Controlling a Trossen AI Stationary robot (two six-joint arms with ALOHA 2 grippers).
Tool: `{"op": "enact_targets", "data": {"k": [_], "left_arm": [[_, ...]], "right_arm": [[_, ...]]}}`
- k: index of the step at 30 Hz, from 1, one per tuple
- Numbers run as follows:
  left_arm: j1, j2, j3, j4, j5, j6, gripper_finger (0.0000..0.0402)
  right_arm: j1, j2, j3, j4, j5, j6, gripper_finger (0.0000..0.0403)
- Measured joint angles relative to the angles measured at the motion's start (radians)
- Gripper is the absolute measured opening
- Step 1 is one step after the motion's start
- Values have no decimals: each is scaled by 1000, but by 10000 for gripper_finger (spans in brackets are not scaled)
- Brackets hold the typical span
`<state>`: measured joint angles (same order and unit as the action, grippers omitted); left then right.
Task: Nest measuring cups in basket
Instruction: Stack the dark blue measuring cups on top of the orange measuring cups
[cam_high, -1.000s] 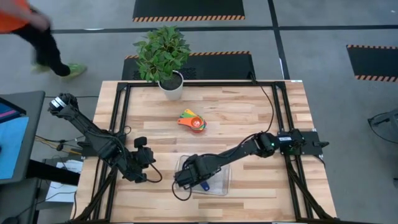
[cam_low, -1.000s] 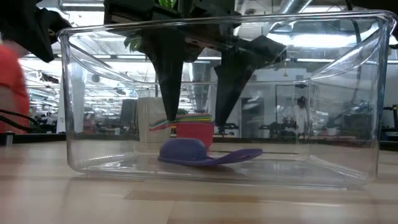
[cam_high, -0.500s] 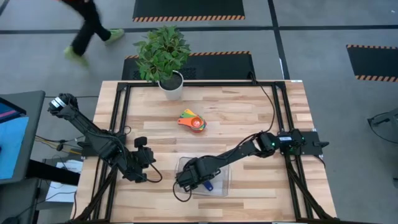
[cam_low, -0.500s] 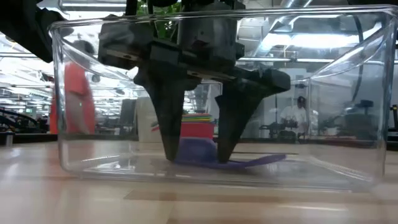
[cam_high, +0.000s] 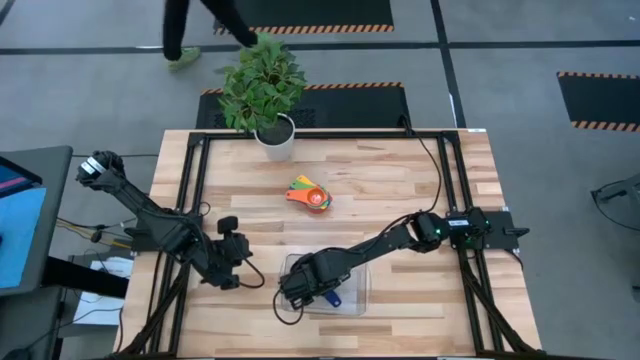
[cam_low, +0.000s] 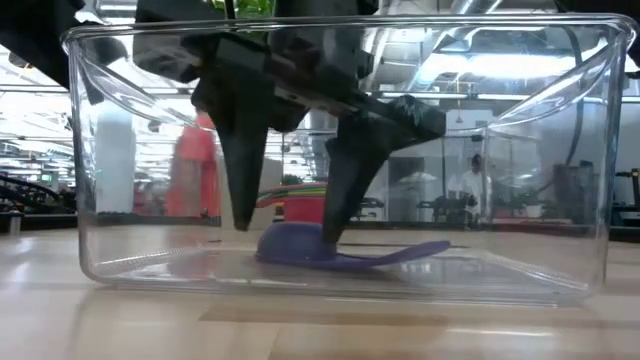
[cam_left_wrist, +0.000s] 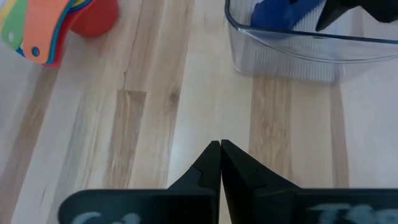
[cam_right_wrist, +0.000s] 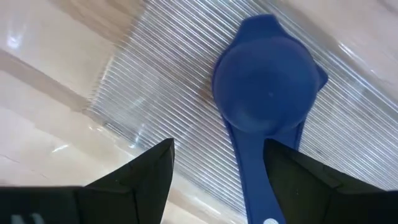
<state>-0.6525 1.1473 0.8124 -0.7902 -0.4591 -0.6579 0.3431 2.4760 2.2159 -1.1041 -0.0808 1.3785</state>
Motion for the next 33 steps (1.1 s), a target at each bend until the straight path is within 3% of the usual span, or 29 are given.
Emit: {"op": "enact_targets", "data": {"k": [10, 18, 33], "left_arm": [[7, 0, 0, 0, 0, 1, 0], [7, 0, 0, 0, 0, 1, 0], [7, 0, 0, -1, 2, 1, 0]], "right_arm": [[-5, 0, 6, -180, 2, -1, 271], [-1, -2, -9, -71, -1, -66, 271], [13, -1, -29, -112, 0, -78, 271]]}}
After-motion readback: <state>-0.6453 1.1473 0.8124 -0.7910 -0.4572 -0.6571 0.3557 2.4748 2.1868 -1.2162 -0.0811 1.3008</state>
